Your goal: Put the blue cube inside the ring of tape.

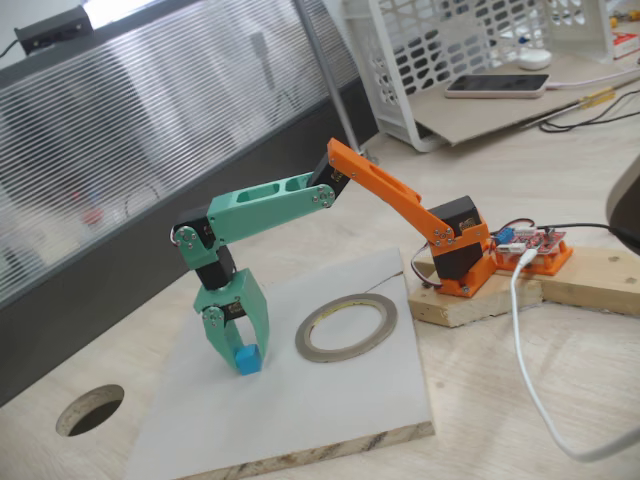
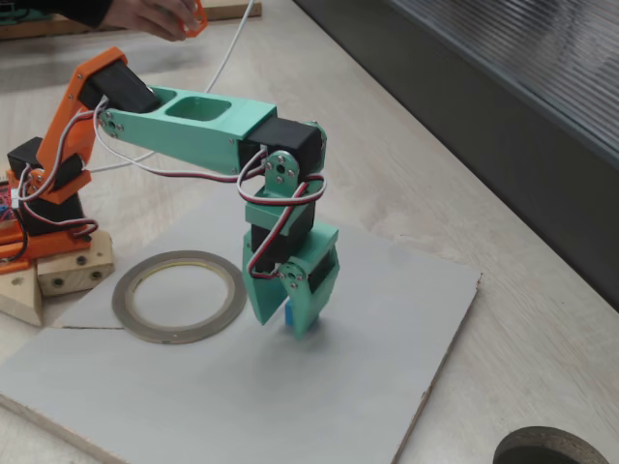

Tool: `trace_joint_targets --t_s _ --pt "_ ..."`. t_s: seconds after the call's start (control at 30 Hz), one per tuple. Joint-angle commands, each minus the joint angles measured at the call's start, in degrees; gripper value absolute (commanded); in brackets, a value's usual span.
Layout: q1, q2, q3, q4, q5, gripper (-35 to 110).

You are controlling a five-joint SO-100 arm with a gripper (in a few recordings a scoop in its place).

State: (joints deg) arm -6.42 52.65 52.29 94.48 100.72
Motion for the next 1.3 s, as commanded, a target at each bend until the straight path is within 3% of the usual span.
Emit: trace_joint_targets --t_s 0.0,0.23,1.27 --pt "-0.62 1.85 -0.70 -5.71 0.00 15" --pt "-0.62 1.85 -0.70 -14.33 -0.09 4" --pt "-0.53 8.61 0.18 -13.54 0.35 3"
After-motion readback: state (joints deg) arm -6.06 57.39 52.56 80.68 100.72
